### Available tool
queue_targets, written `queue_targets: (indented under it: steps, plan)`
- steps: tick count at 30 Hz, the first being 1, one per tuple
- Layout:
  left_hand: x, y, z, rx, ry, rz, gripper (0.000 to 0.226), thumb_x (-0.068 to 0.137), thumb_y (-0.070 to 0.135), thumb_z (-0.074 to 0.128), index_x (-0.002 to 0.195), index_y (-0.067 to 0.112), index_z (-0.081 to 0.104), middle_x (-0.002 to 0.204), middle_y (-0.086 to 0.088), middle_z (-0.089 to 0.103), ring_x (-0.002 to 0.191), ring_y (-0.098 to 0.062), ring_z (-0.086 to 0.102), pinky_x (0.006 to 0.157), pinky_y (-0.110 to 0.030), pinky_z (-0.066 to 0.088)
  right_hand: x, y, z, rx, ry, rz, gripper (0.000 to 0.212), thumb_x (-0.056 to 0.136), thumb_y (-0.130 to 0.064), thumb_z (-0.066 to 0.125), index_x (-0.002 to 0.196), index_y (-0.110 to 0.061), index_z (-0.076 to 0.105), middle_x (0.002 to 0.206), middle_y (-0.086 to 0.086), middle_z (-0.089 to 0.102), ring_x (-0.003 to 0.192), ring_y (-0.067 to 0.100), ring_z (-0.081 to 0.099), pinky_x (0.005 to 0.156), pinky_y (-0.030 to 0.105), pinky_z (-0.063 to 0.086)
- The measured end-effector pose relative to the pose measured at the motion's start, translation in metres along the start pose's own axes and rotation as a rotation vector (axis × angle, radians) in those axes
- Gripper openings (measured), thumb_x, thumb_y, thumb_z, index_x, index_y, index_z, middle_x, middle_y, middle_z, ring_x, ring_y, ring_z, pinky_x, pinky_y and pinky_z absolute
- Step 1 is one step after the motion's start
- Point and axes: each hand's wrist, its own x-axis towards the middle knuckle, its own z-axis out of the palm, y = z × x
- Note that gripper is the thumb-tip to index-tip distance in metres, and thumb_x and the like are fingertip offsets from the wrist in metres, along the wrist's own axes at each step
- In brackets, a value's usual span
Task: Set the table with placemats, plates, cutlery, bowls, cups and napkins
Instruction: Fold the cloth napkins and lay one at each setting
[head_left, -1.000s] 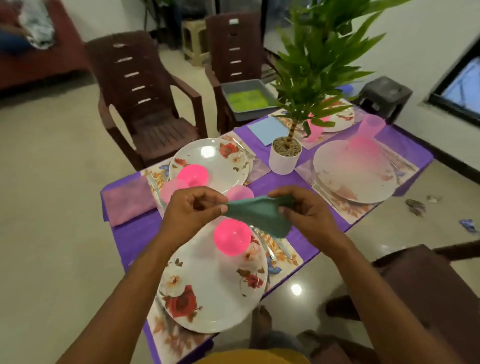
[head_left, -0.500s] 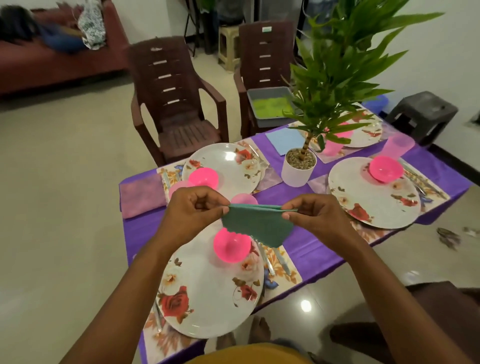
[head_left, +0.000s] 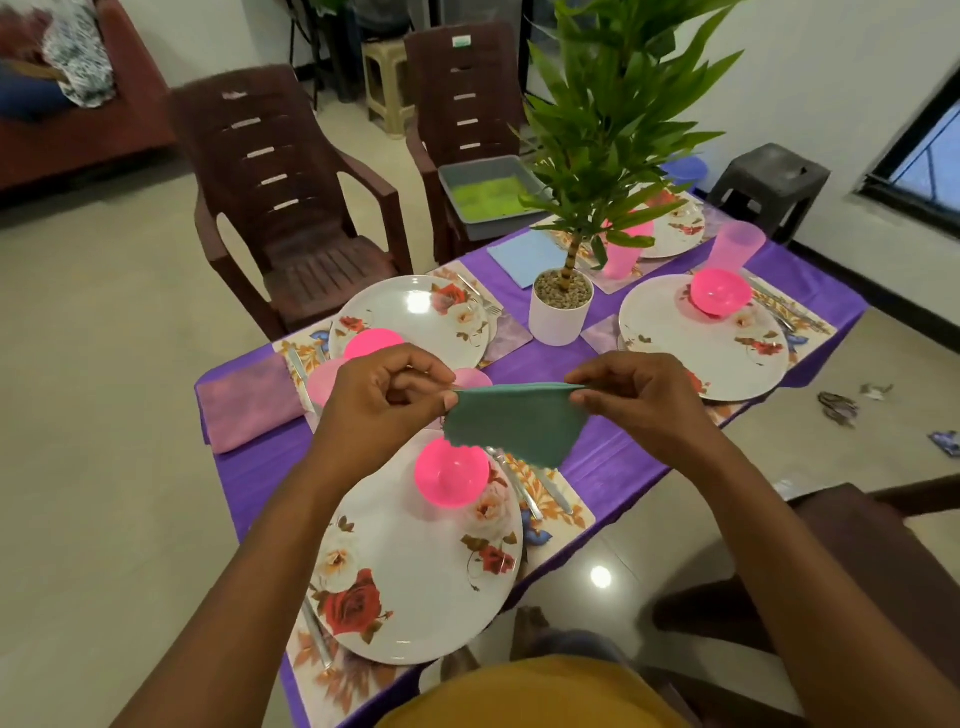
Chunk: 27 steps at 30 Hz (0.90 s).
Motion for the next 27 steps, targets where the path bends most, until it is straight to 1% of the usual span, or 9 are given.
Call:
queue_targets:
  steps: [5, 9, 11, 14, 16, 18, 20, 23, 27]
  plan:
    - [-0.001, 0.002, 0.012, -0.069, -0.04, 0.016, 0.021, 0.085, -0.002, 0.081, 0.1, 0.012, 0.075, 0.085, -0.001, 0.08, 0.084, -0.018, 0.078, 0.078, -0.025, 0.062, 0.012, 0.007, -0.008, -0.233, 0.122, -0.079, 0.02, 0.09, -0.015, 0.079, 0.109, -0.021, 0.081, 0.091, -0.007, 0.071, 0.083, 0.016, 0.061, 0.063, 0.03, 0.047]
    - [-0.007, -0.006, 0.033, -0.124, -0.084, -0.041, 0.024, 0.084, 0.001, 0.083, 0.099, 0.019, 0.077, 0.089, -0.001, 0.08, 0.087, -0.021, 0.078, 0.086, -0.038, 0.063, 0.024, -0.002, -0.015, -0.178, 0.141, -0.069, 0.014, 0.096, -0.015, 0.07, 0.105, -0.022, 0.079, 0.095, -0.007, 0.075, 0.091, 0.015, 0.07, 0.072, 0.036, 0.062]
    - [-0.011, -0.007, 0.047, -0.151, -0.113, -0.085, 0.024, 0.084, 0.002, 0.084, 0.099, 0.02, 0.078, 0.091, -0.002, 0.081, 0.089, -0.021, 0.078, 0.09, -0.044, 0.062, 0.032, -0.005, -0.017, -0.144, 0.117, -0.088, 0.009, 0.098, -0.021, 0.068, 0.097, -0.02, 0.078, 0.089, -0.007, 0.075, 0.087, 0.015, 0.071, 0.073, 0.039, 0.064]
    - [-0.01, -0.008, 0.067, -0.201, -0.163, -0.124, 0.014, 0.087, 0.016, 0.083, 0.1, 0.015, 0.079, 0.093, -0.004, 0.081, 0.09, -0.025, 0.078, 0.09, -0.055, 0.062, 0.045, -0.004, -0.024, -0.133, 0.044, -0.117, 0.011, 0.094, -0.031, 0.076, 0.089, -0.021, 0.075, 0.074, -0.005, 0.071, 0.068, 0.015, 0.067, 0.062, 0.032, 0.059]
    - [-0.001, -0.007, 0.078, -0.235, -0.119, -0.102, 0.023, 0.089, 0.032, 0.076, 0.101, 0.013, 0.08, 0.096, -0.006, 0.08, 0.092, -0.029, 0.078, 0.088, -0.06, 0.06, 0.054, 0.001, -0.031, -0.178, -0.007, -0.149, 0.005, 0.091, -0.022, 0.077, 0.091, -0.021, 0.072, 0.069, -0.003, 0.067, 0.062, 0.016, 0.062, 0.059, 0.034, 0.055]
    - [0.015, -0.002, 0.091, -0.161, -0.026, -0.09, 0.028, 0.088, 0.038, 0.073, 0.108, 0.018, 0.078, 0.107, 0.001, 0.079, 0.102, -0.024, 0.075, 0.092, -0.054, 0.061, 0.066, 0.009, -0.04, -0.236, -0.069, -0.189, 0.017, 0.09, -0.012, 0.074, 0.1, -0.024, 0.066, 0.067, -0.003, 0.061, 0.059, 0.017, 0.057, 0.057, 0.035, 0.051]
    - [0.034, 0.005, 0.104, -0.073, 0.024, -0.036, 0.038, 0.089, 0.033, 0.075, 0.126, 0.026, 0.07, 0.127, 0.011, 0.071, 0.122, -0.015, 0.066, 0.104, -0.04, 0.056, 0.079, 0.015, -0.048, -0.288, -0.183, -0.223, 0.034, 0.091, -0.013, 0.071, 0.115, -0.031, 0.056, 0.066, -0.009, 0.056, 0.057, 0.012, 0.054, 0.055, 0.033, 0.046]
    - [0.071, 0.012, 0.125, 0.086, -0.031, 0.076, 0.06, 0.089, 0.025, 0.076, 0.145, 0.025, 0.056, 0.15, 0.015, 0.055, 0.143, -0.007, 0.047, 0.116, -0.022, 0.039, 0.099, 0.024, -0.062, -0.434, -0.345, -0.284, 0.051, 0.092, -0.019, 0.072, 0.132, -0.036, 0.045, 0.071, -0.015, 0.058, 0.062, 0.007, 0.055, 0.056, 0.03, 0.043]
    - [0.115, 0.018, 0.149, 0.077, -0.071, 0.037, 0.054, 0.087, 0.015, 0.084, 0.137, 0.018, 0.065, 0.137, 0.008, 0.068, 0.13, -0.006, 0.06, 0.114, -0.031, 0.045, 0.122, 0.036, -0.084, -0.554, -0.462, -0.39, 0.055, 0.092, -0.025, 0.072, 0.133, -0.037, 0.038, 0.086, -0.01, 0.064, 0.077, 0.018, 0.059, 0.061, 0.035, 0.047]
